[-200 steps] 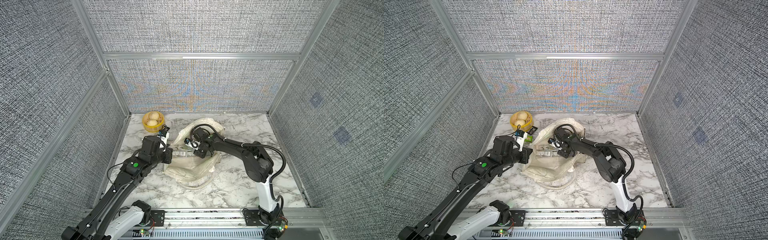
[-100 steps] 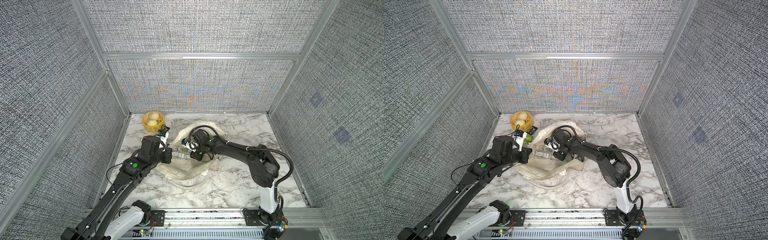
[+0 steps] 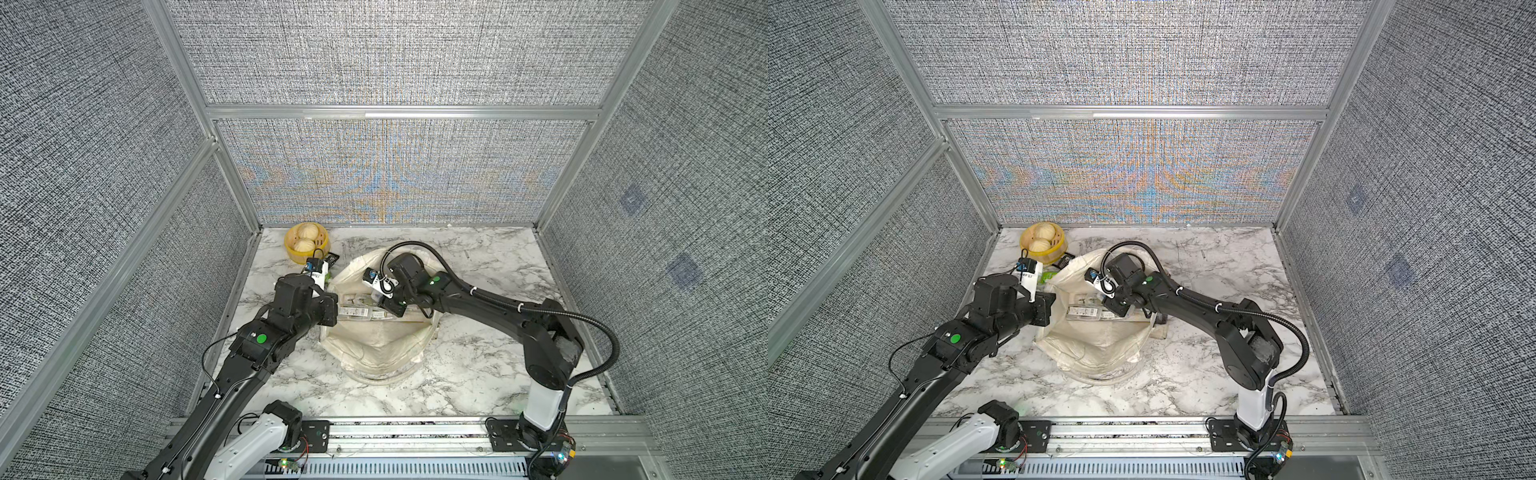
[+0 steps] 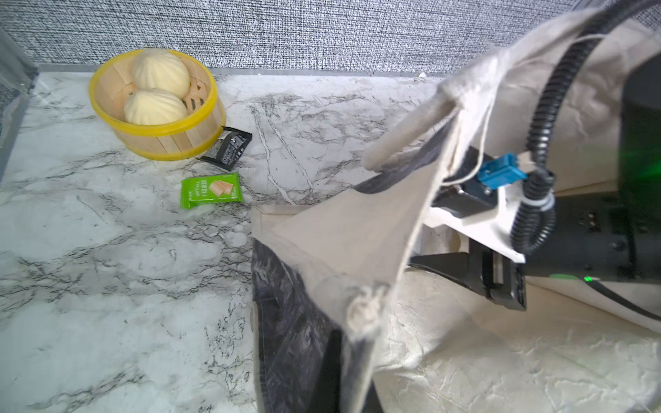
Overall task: Take out the compass set from the canvas bag
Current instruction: Pick up the compass set from the canvas bag.
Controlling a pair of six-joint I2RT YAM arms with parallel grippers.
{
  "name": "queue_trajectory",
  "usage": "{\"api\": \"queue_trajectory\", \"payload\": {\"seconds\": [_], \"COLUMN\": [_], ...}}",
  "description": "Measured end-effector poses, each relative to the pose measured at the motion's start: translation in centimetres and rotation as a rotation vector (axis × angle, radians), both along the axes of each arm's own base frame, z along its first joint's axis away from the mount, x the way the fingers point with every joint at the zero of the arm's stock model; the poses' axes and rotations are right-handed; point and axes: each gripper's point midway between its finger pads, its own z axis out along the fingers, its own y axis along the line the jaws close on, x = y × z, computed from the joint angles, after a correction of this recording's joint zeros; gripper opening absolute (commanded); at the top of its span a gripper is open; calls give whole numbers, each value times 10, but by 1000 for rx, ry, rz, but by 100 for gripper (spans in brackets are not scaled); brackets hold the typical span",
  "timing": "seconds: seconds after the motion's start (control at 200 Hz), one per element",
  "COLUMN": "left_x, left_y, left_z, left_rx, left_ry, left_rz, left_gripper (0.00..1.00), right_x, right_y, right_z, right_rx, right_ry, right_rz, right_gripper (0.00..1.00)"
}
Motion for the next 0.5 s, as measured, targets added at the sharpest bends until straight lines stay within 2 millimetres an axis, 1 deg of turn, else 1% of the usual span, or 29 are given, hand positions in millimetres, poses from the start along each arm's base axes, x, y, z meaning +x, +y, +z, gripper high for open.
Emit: {"api": "queue_trajectory", "payload": {"seconds": [0.1,0.235,0.5], "left_x": [4,5,6], "left_y": [3,4,5], "left_z": [4,6,16], "left_rx": [3,-1,-30], "left_ry": [-1,8,-1], "left_rz": [28,45,65], "left_gripper": [0,0,0], "right_x": [-4,-10,-35], "right_y": [6,10,18], "right_z": [15,34,77], "right_rx": [25,58,161], "right_ry": [-20,-42,-52], "right_rz": [12,24,88], "right_gripper": [44,44,43]}}
